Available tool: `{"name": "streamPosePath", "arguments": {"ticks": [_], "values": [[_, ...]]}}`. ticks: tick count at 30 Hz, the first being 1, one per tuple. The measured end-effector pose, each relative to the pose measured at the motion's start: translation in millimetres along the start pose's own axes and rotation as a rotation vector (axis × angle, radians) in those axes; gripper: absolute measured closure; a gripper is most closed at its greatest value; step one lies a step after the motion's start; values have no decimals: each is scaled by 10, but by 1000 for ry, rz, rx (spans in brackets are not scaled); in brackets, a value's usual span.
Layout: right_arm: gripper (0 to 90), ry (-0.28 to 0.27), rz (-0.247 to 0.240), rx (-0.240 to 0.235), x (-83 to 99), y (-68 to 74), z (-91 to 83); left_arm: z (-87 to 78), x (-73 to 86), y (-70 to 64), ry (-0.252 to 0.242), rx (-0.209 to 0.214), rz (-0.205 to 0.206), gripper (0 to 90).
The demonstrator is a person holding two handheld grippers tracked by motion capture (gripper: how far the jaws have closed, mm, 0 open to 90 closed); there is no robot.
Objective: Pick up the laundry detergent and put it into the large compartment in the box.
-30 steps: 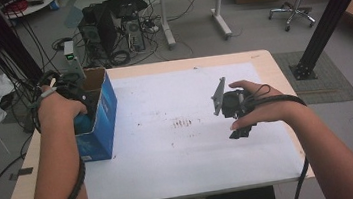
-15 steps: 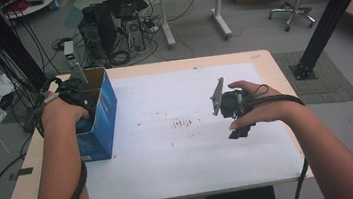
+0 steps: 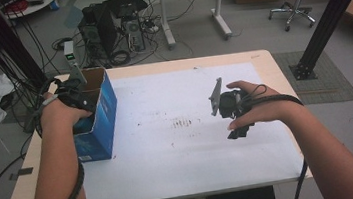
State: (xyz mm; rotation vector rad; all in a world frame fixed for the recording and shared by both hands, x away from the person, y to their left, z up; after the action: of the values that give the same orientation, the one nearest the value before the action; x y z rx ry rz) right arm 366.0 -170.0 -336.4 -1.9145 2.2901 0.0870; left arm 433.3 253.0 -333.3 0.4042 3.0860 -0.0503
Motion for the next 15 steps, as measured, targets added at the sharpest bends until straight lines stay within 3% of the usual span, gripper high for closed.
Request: {"name": "streamPosePath", "arguments": {"ticks": [15], "values": [[159,-5,-1,3,7,4,-10,-54,3,-43,7,-18,7,334]]}}
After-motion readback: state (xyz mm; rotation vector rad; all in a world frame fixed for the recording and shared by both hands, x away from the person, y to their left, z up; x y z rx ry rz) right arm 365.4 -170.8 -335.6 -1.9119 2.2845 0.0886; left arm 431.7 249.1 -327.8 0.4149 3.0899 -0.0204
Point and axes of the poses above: each handheld gripper's, and its own axes: z roughly forward along the jaws, x roughly out of its underside, y roughly to its left, the point moved 4 cm from there along z, roughly forward along the jaws, and after that the axes turned 9 degrees about z, right-handed, at the moved point
